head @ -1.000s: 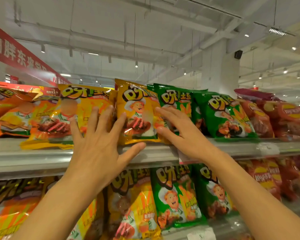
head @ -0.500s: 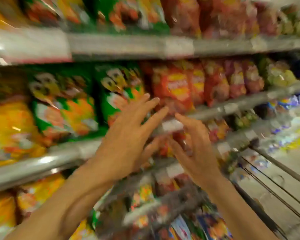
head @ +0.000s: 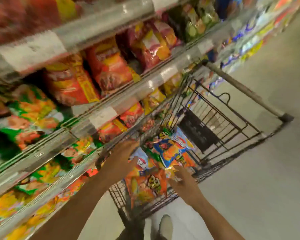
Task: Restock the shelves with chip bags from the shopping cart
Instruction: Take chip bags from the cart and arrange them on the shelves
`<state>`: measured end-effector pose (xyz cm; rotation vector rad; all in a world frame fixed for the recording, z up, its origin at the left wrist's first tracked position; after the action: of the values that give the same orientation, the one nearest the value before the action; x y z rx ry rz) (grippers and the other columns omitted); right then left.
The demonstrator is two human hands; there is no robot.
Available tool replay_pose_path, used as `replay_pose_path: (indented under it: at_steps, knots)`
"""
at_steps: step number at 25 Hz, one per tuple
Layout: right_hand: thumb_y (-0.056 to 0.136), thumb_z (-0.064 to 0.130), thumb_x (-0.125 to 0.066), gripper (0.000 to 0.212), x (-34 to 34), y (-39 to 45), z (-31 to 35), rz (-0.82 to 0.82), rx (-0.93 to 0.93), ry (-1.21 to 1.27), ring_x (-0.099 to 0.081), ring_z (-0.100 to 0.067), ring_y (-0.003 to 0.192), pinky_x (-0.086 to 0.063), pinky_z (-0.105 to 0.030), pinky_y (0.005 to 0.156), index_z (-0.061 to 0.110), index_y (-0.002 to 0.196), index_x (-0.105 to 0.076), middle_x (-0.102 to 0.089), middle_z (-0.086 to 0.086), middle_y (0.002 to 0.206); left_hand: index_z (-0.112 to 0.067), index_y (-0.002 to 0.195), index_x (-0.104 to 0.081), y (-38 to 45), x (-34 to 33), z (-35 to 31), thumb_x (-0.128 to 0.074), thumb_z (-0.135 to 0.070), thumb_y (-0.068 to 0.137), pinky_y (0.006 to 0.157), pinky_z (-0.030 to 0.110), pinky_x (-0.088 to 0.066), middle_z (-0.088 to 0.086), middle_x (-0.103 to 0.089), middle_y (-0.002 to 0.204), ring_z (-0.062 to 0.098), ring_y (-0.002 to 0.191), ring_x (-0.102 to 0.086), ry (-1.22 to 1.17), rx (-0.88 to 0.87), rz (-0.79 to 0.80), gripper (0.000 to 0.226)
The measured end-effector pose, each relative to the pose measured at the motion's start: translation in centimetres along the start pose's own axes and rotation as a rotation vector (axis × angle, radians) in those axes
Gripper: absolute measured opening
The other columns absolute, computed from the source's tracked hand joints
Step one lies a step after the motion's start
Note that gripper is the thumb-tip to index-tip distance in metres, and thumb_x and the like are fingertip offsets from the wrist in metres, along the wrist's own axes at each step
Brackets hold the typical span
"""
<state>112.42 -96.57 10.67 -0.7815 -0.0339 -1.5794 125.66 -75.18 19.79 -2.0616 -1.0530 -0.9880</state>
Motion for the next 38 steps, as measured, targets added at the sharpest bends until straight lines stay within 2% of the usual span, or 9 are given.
replay_pose_path:
  at_steps: [2, 6, 10, 14, 17, 21, 28, 33, 38]
  knots:
    - [0.089, 0.014, -0.075, 0.05, -0.4, 1.5, -1.6, -0.01, -0.128, 0.04, -0.059, -0.021, 0.098, -0.044, -0.027, 0.081, 0.008, 0.133, -0.053, -0.06, -0.005, 0.109, -0.01, 0.148, -0.048, 2.4, -3.2, 2.5, -0.065, -0.021, 0.098, 0.121, 0.038, -0.027, 0.009, -0.041, 0.157, 0.028, 0.146, -0.037, 0.006, 0.038, 0.122, 0.054]
    - [0.09, 0.027, -0.075, 0.05, -2.7, 6.2, -5.6, -0.008, -0.447, 0.301, -0.056, 0.004, 0.087, -0.041, -0.003, 0.06, 0.031, 0.128, -0.043, -0.059, 0.017, 0.104, -0.014, 0.147, -0.048, 8.1, -10.8, 8.1, -0.065, -0.027, 0.096, 0.11, 0.039, -0.04, 0.009, -0.046, 0.151, 0.029, 0.137, -0.046, -0.008, 0.114, 0.294, 0.055]
    - [0.091, 0.027, -0.075, 0.075, -4.5, 14.8, -10.8, -0.22, -0.685, 0.54, -0.056, -0.022, 0.112, -0.048, -0.029, 0.083, 0.011, 0.152, -0.033, -0.054, -0.012, 0.141, -0.008, 0.154, -0.036, 11.7, -20.2, 15.3, -0.069, -0.032, 0.092, 0.115, 0.043, -0.035, 0.017, -0.037, 0.158, 0.033, 0.145, -0.036, 0.013, 0.273, 0.415, 0.075]
    - [0.087, 0.028, -0.079, 0.064, -5.6, 22.0, -14.2, -0.49, -0.759, 0.725, -0.06, -0.022, 0.099, -0.044, -0.023, 0.06, 0.004, 0.137, -0.049, -0.062, -0.014, 0.127, -0.002, 0.158, -0.02, 11.6, -25.7, 22.6, -0.074, -0.039, 0.088, 0.119, 0.046, -0.028, 0.021, -0.025, 0.161, 0.037, 0.149, -0.026, 0.094, 0.363, 0.41, 0.097]
    - [0.086, 0.022, -0.079, 0.062, -7.3, 24.3, -15.8, -0.541, -0.74, 0.766, -0.064, -0.021, 0.095, -0.047, -0.021, 0.056, 0.006, 0.138, -0.048, -0.064, -0.014, 0.127, -0.003, 0.157, -0.022, 11.4, -27.1, 26.3, -0.078, -0.037, 0.085, 0.116, 0.047, -0.033, 0.023, -0.034, 0.156, 0.038, 0.144, -0.035, 0.036, 0.457, 0.381, 0.097]
    - [0.087, 0.027, -0.079, 0.072, -10.2, 24.1, -17.6, -0.448, -0.765, 0.775, -0.06, -0.03, 0.119, -0.055, -0.043, 0.092, 0.009, 0.144, -0.039, -0.057, -0.013, 0.139, -0.008, 0.159, -0.017, 11.1, -28.6, 28.4, -0.081, -0.04, 0.081, 0.115, 0.047, -0.035, 0.02, -0.034, 0.158, 0.036, 0.145, -0.035, 0.048, 0.4, 0.409, 0.106]
    - [0.09, 0.006, -0.073, 0.015, -10.9, 23.6, -17.2, -0.391, -0.756, 0.909, -0.064, -0.004, 0.05, -0.048, -0.017, 0.05, 0.013, 0.086, -0.06, -0.068, 0.004, 0.064, -0.005, 0.131, -0.06, 12.4, -29.4, 28.4, -0.094, -0.029, 0.067, 0.096, 0.048, -0.053, 0.02, -0.066, 0.127, 0.034, 0.116, -0.064, -0.083, 0.414, 0.464, 0.076]
    - [0.092, -0.003, -0.066, 0.034, -8.8, 20.0, -13.7, -0.47, -0.721, 0.975, -0.069, -0.034, 0.094, -0.058, -0.046, 0.09, -0.007, 0.126, -0.06, -0.07, -0.019, 0.111, -0.009, 0.131, -0.062, 11.4, -26.7, 25.6, -0.087, -0.039, 0.075, 0.096, 0.047, -0.052, 0.016, -0.066, 0.129, 0.036, 0.118, -0.062, 0.024, 0.281, 0.466, 0.068]
    - [0.092, 0.004, -0.069, 0.022, -4.4, 13.3, -10.0, -0.472, -0.566, 0.869, -0.074, -0.028, 0.089, -0.06, -0.045, 0.088, 0.004, 0.114, -0.067, -0.075, -0.012, 0.102, -0.001, 0.116, -0.066, 8.7, -20.8, 19.9, -0.087, -0.044, 0.073, 0.093, 0.047, -0.047, 0.024, -0.07, 0.107, 0.04, 0.103, -0.064, 0.173, 0.148, 0.13, 0.064]
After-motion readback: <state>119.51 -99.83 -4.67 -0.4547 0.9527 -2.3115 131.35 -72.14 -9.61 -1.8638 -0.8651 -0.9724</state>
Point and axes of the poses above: each hand's wrist, its own y-axis towards the middle knuckle, its own x-axis out of the back of the hand, z = x × y, the point moved 5 cm from there along y, towards the middle knuckle
